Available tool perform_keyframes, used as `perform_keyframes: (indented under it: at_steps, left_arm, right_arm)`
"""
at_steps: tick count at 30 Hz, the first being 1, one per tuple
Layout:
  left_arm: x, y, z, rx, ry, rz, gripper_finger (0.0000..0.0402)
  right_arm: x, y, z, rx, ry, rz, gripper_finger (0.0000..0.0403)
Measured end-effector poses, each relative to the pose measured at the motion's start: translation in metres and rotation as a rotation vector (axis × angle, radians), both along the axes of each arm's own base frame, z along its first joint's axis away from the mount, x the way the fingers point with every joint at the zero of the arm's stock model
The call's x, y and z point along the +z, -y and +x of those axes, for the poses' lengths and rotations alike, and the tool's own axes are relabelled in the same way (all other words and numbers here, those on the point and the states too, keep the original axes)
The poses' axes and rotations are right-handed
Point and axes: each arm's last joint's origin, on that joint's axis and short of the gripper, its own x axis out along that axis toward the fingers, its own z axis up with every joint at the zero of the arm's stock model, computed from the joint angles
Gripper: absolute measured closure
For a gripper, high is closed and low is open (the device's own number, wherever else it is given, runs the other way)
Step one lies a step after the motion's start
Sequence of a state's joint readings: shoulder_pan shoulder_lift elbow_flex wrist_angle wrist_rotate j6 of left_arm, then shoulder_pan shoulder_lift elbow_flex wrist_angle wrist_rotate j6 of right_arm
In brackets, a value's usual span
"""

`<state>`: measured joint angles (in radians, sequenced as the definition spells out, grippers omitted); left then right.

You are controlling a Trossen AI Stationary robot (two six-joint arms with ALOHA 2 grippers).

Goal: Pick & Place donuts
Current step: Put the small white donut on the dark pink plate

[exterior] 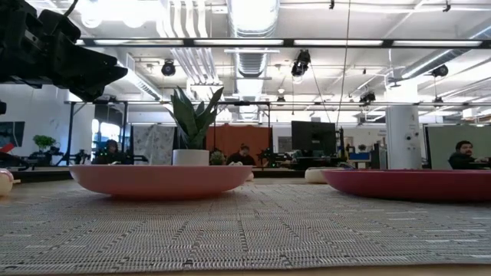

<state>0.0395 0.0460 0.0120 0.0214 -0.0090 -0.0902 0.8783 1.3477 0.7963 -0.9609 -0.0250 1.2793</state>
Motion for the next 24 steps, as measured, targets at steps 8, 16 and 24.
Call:
perform_keyframes:
  at_steps: [8, 16, 24]
  left_arm:
    - [0.0, 0.0, 0.0, 0.0, 0.0, 0.0, 0.0262]
    - [0.0, 0.0, 0.0, 0.0, 0.0, 0.0, 0.0262]
    - [0.0, 0.0, 0.0, 0.0, -0.001, 0.0, 0.0262]
  right_arm:
    - [-0.015, -0.006, 0.005, 0.067, -0.038, -0.051, 0.0249]
    - [-0.026, -0.01, 0.009, 0.122, -0.04, -0.089, 0.0219]
    - [-0.034, -0.017, 0.015, 0.124, -0.004, -0.062, 0.022]
